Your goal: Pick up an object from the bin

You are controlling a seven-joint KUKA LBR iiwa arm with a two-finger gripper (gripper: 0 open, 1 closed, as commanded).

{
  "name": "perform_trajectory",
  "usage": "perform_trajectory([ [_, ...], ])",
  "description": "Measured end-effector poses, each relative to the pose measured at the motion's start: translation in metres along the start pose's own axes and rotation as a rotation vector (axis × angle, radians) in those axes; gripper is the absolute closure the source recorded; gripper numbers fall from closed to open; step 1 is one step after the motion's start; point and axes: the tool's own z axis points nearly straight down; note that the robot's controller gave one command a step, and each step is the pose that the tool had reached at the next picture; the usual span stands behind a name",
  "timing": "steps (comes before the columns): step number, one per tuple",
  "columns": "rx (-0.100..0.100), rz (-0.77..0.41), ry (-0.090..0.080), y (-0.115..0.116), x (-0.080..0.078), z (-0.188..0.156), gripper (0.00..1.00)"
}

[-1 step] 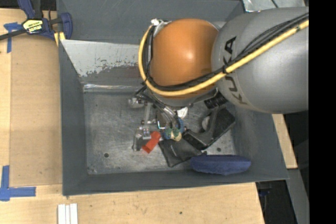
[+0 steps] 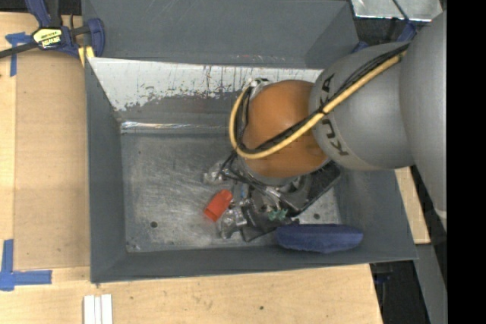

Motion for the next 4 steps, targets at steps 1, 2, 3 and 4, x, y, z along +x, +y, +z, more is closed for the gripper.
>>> perform_trajectory([
  [1, -0.006, -0.041, -0.011, -0.052, -0.022, 0.017, 0.00],
  [2, -0.003, 0.229, -0.006, -0.087, -0.001, 0.005, 0.00],
  [3, -0.004, 0.440, -0.005, -0.091, -0.002, 0.009, 0.00],
  [4, -0.004, 0.443, -0.007, -0.092, -0.003, 0.009, 1.00],
])
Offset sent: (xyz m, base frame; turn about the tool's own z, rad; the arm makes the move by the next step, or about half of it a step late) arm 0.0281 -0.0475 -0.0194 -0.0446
